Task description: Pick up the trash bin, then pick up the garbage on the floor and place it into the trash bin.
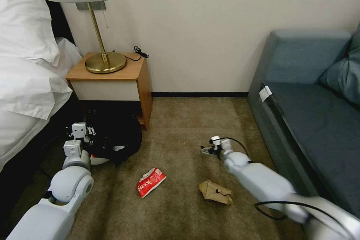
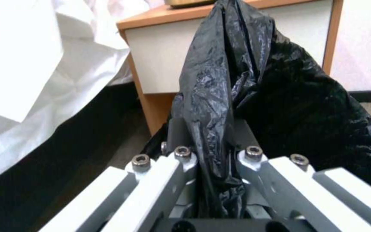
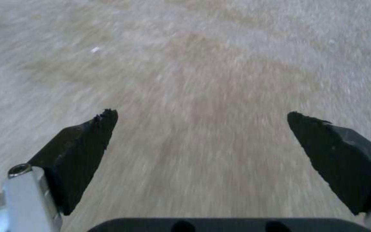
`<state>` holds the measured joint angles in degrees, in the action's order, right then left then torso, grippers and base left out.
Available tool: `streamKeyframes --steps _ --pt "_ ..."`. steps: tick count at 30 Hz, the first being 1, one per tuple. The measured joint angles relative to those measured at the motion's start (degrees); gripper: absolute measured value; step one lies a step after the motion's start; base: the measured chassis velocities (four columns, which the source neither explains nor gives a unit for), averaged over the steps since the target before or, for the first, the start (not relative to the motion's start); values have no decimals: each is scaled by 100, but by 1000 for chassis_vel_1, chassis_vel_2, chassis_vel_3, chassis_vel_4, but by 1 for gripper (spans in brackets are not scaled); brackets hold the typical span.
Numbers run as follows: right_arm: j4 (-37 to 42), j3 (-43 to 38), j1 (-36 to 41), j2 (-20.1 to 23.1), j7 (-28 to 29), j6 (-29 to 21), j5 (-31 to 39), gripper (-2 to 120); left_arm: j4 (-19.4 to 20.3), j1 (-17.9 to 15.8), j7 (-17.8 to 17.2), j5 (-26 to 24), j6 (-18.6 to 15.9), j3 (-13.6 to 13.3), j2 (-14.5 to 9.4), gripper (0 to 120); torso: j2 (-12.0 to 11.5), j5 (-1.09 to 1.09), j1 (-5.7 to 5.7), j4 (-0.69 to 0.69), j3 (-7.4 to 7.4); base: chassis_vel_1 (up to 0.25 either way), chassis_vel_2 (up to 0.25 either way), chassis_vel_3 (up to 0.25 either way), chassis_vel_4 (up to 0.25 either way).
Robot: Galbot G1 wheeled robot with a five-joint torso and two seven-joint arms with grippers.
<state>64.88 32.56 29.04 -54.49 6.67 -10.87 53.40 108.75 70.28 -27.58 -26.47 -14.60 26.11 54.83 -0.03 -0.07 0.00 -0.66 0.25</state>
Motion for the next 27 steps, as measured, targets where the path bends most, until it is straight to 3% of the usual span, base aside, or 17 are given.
streamKeyframes --steps 3,7,11,15,22,27 --pt "973 287 32 548 116 -201 375 100 -48 -110 1 -31 -2 -38 -53 5 0 3 0 8 0 0 0 0 0" --pt "1720 257 329 1011 221 -368 528 100 -176 -261 11 -33 -6 -112 -2 5 0 3 0 6 0 0 0 0 0" --pt "1985 110 606 1223 322 -417 502 100 -232 -313 27 -17 -13 -171 47 5 0 3 0 6 0 0 0 0 0" --pt "2365 -97 1125 1763 290 -419 357 100 -263 -340 41 -9 -17 -209 57 5 0 1 0 4 0 0 0 0 0" --pt "2532 -591 2103 2152 118 -351 23 100 -264 -285 59 27 -19 -208 70 5 0 1 0 5 0 0 0 0 0" --pt "2490 -743 2434 2028 23 -226 -220 100 -275 -202 81 120 -18 -211 185 5 0 1 0 6 0 0 0 0 0"
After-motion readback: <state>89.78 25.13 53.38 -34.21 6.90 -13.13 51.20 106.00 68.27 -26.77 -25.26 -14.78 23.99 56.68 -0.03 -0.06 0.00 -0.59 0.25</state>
